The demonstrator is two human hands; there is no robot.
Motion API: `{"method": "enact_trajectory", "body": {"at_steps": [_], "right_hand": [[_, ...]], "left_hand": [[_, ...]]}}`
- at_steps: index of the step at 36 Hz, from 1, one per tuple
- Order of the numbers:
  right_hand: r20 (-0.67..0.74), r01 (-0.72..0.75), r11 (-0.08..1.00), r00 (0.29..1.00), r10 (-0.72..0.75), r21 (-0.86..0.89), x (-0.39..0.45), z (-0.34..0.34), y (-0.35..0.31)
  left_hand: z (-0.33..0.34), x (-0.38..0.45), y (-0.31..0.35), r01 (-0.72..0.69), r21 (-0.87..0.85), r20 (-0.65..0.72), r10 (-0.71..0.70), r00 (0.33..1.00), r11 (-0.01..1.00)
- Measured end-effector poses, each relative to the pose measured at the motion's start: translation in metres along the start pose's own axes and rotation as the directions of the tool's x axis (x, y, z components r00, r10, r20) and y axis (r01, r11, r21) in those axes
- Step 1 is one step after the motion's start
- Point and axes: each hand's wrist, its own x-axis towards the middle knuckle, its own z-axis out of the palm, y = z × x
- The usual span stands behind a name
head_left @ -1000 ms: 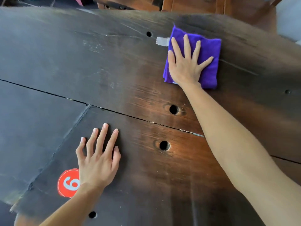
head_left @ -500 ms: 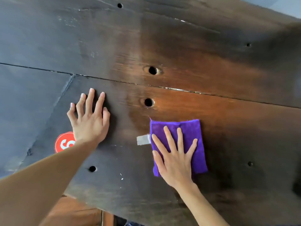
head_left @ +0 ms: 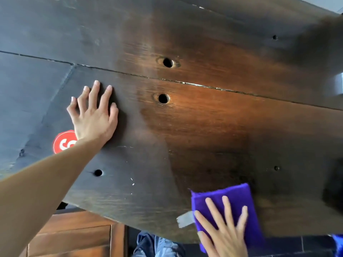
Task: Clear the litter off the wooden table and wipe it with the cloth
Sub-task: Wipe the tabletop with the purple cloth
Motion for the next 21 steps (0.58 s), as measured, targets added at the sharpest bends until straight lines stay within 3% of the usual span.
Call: {"method": "enact_trajectory", "body": {"at_steps": [3, 6, 9, 11, 13, 21], "right_hand": [[0.015, 0.081, 0.995, 0.996, -0.082, 0.054, 0.025, -0.015, -0.041], [-0.025, 0.102, 0.984, 0.995, -0.099, 0.143, 0.051, -0.032, -0.079], [-0.062, 0.123, 0.968, 0.992, -0.112, 0.218, 0.076, -0.046, -0.109], [-0.06, 0.117, 0.957, 0.993, -0.105, 0.266, 0.097, -0.054, -0.125], [-0.066, 0.117, 0.944, 0.993, -0.102, 0.308, 0.118, -0.062, -0.135], [-0.144, 0.115, 0.957, 0.986, -0.079, 0.268, 0.247, -0.095, -0.117]], "left_hand": [[-0.006, 0.002, -0.001, 0.03, -0.062, 0.035, -0.028, 0.999, 0.998], [-0.016, 0.01, -0.004, 0.098, -0.252, 0.079, -0.081, 0.994, 0.963], [-0.021, 0.012, -0.019, 0.123, -0.404, -0.054, -0.158, 0.986, 0.906], [-0.026, 0.01, -0.037, 0.167, -0.356, -0.183, -0.244, 0.952, 0.919], [-0.032, 0.009, -0.059, 0.24, -0.283, -0.215, -0.305, 0.928, 0.929], [-0.038, 0.011, -0.121, 0.261, -0.005, 0.021, -0.261, 0.965, 0.965]]}}
